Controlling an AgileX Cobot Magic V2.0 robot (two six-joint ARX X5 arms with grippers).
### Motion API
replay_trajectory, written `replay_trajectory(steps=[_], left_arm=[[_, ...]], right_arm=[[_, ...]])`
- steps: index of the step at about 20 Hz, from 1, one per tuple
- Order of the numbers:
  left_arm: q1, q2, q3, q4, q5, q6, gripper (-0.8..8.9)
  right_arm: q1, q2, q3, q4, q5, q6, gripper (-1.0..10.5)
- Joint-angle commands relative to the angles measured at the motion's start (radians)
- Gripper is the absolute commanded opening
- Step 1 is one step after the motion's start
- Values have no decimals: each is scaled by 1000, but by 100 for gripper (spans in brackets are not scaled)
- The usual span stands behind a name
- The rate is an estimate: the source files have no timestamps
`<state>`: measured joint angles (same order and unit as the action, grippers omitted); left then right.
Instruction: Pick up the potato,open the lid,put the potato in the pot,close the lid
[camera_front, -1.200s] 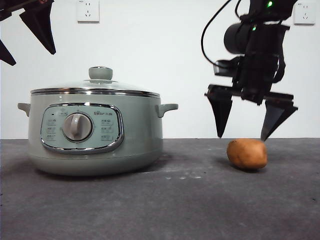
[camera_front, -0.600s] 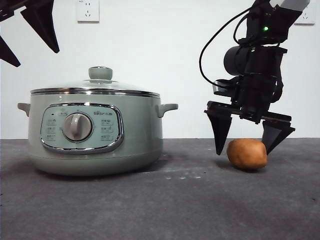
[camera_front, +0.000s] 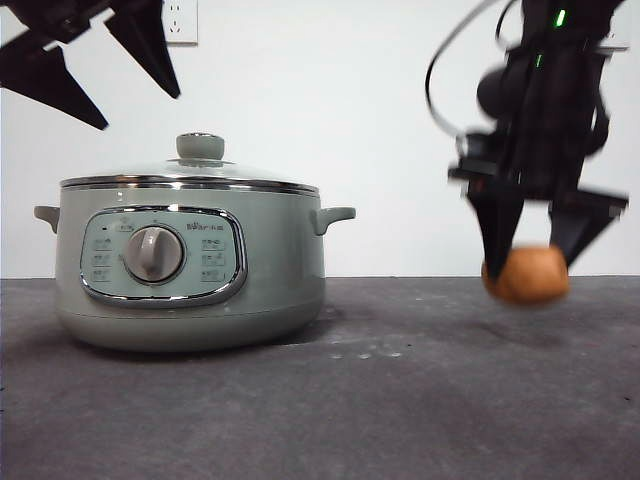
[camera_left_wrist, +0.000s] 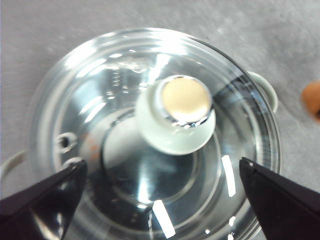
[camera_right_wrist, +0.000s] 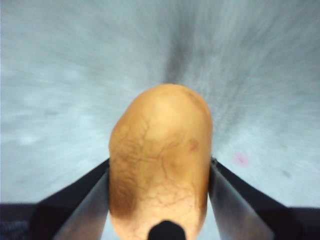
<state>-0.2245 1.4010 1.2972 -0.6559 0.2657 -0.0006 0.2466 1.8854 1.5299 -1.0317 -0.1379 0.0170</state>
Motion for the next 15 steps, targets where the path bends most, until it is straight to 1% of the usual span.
replay_trajectory(steps=[1,5,9,11,12,13,14,15], left_arm=[[-24,43,39,14,-1,-7,625],[-66,143,141,9,-4,-8,625],[-92,230,198,-2,-7,-18,610],[-105,262,198,8,-54,-16,520],[-113,274,198,9,-79,-13,491],[-122,285,198,11,-97,-13,491],[-130,288,198,11,-109,-14,461],[-138,290,198,16,-114,-13,395]], right_arm=[[0,-112,-2,-20,0,-3,-8],[1,-312,-2,-67,0,-6,-8],[1,-472,-2,-137,0,-19,-8],[1,-535,-2,-165,0,-21,-8],[2,-562,-2,-175,0,-21,-8],[3,-584,-2,-183,-1,-21,-8],[3,-602,-2,-192,-1,-21,-8],[3,-616,-2,-203,-1,-21,-8]])
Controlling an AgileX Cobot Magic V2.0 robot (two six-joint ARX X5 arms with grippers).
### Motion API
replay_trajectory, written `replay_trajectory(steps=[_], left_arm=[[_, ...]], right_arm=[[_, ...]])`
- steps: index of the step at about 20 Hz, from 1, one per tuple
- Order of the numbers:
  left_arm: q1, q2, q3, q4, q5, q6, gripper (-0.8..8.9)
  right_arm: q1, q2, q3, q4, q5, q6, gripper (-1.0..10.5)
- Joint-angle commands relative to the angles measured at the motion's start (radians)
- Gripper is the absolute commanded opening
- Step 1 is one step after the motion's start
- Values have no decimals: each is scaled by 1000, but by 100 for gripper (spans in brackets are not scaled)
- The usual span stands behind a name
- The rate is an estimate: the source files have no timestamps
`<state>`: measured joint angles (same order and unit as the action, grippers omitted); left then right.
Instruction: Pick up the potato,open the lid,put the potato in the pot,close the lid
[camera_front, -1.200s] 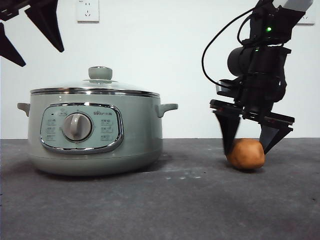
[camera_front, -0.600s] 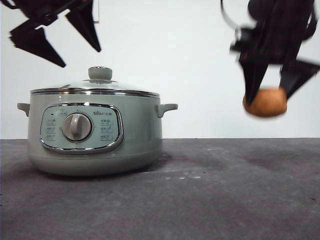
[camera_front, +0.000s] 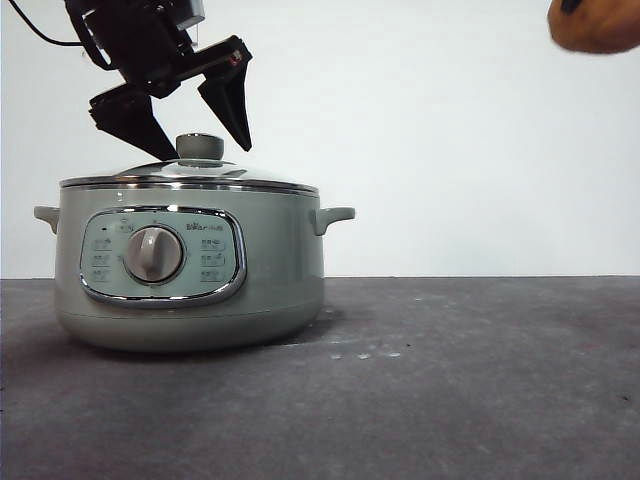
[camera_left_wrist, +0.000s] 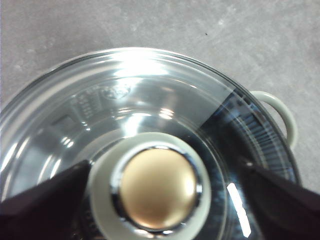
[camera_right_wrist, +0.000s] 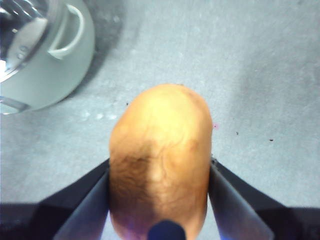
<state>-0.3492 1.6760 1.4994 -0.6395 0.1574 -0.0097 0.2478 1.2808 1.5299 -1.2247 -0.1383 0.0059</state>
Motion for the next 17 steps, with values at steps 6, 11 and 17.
replay_trajectory(steps=[6,11,17], left_arm=[[-47,15,-4,-2,-115,-5,-12],[-51,10,-3,0,-161,-4,-9],[-51,-85,-3,4,-162,-5,-9]], right_arm=[[2,-29,-3,-34,0,-11,-8],[2,-29,-3,-34,0,-10,-8],[2,-27,-3,-30,0,3,-8]])
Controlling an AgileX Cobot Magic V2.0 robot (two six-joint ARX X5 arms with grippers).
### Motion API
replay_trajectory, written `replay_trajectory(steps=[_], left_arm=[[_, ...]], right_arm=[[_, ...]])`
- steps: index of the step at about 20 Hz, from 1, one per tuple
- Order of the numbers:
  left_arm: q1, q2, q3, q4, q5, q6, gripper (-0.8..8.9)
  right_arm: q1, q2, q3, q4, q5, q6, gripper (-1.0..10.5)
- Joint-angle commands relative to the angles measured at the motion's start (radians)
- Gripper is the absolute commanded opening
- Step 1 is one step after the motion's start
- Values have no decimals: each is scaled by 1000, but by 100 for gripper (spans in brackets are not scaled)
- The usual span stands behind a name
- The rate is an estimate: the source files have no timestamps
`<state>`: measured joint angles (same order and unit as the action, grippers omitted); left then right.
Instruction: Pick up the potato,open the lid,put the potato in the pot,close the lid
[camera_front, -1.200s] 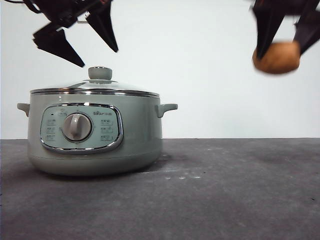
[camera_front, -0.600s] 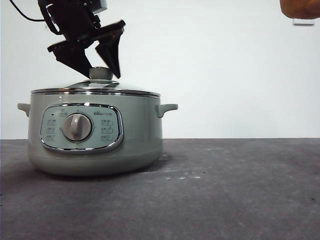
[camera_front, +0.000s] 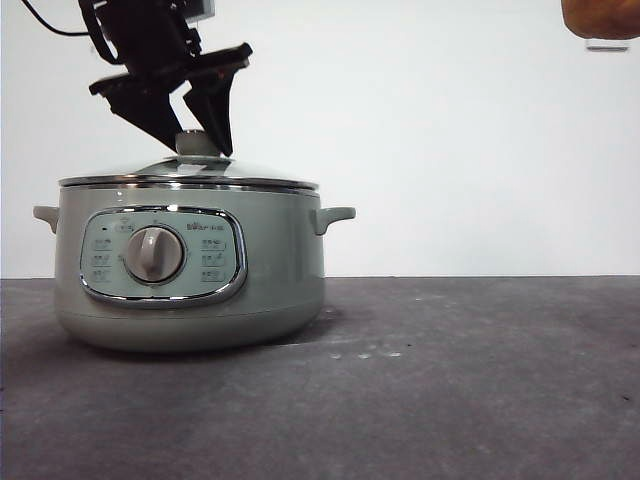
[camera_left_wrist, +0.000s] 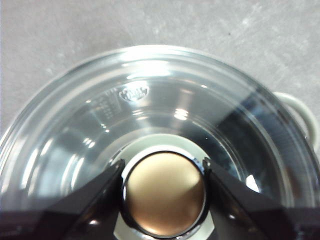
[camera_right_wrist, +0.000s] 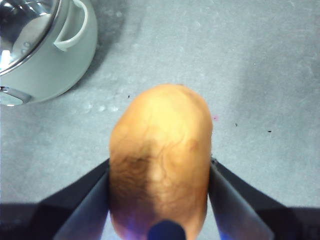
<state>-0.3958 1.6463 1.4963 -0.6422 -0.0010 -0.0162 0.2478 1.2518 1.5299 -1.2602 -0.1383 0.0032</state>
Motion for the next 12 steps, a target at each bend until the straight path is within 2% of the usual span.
replay_trajectory(steps=[1,5,9,12], left_arm=[[-4,-72,0,6,-3,2,-9],[21,-131,0,-1,-3,3,-9],[77,-166,0,-24,-8,29,-9],[134,-171,0,-22,-7,35,-9]], right_arm=[[2,2,-3,8,0,19,-8],[14,9,-3,41,-4,50,-8],[117,66,-3,110,-3,105,-9],[227,153,-2,225,-4,167,-9]])
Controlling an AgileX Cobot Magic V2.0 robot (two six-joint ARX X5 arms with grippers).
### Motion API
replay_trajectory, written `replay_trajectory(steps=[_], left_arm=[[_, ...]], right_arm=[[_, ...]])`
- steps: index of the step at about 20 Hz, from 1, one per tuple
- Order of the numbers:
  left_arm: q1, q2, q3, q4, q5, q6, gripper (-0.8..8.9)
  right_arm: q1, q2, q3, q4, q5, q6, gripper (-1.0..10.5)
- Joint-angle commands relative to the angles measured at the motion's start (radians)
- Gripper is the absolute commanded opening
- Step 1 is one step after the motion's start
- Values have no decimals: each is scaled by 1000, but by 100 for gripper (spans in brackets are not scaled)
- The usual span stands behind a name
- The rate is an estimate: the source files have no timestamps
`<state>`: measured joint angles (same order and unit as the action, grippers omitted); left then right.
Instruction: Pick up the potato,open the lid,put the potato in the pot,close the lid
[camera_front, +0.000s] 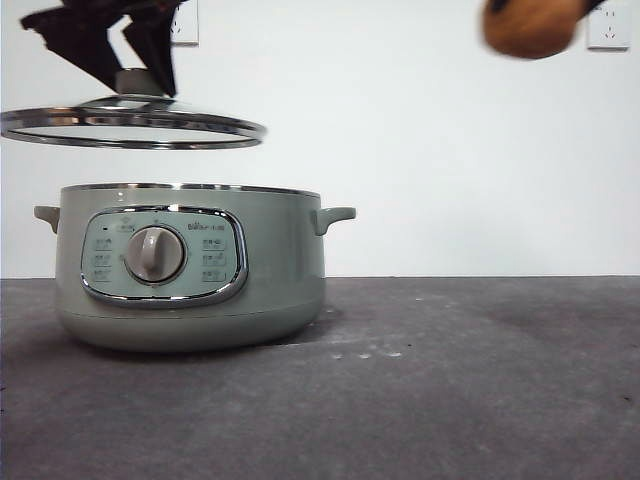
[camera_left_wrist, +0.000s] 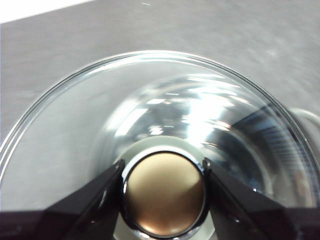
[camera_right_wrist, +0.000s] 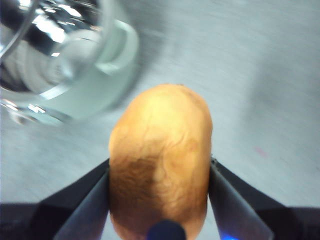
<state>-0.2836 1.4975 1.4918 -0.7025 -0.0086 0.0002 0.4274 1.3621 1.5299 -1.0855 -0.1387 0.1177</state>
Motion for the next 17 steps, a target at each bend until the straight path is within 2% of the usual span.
replay_trajectory(steps=[1,4,8,14,17], left_arm=[[45,-22,4,40,0,27,-9],[101,-22,4,76,0,30,-9],[188,-22,4,98,0,30,-9],[314,-22,4,121,16,30,-9],[350,-20,4,120,16,30,-9]], right_arm=[[85,82,0,98,-3,71,-9],[173,228,98,149,-9,100,-9],[249,470,378,132,-3,100,-9],[281,827,850,-19,0,73,-10],[293,954,982,-13,10,65,-11]])
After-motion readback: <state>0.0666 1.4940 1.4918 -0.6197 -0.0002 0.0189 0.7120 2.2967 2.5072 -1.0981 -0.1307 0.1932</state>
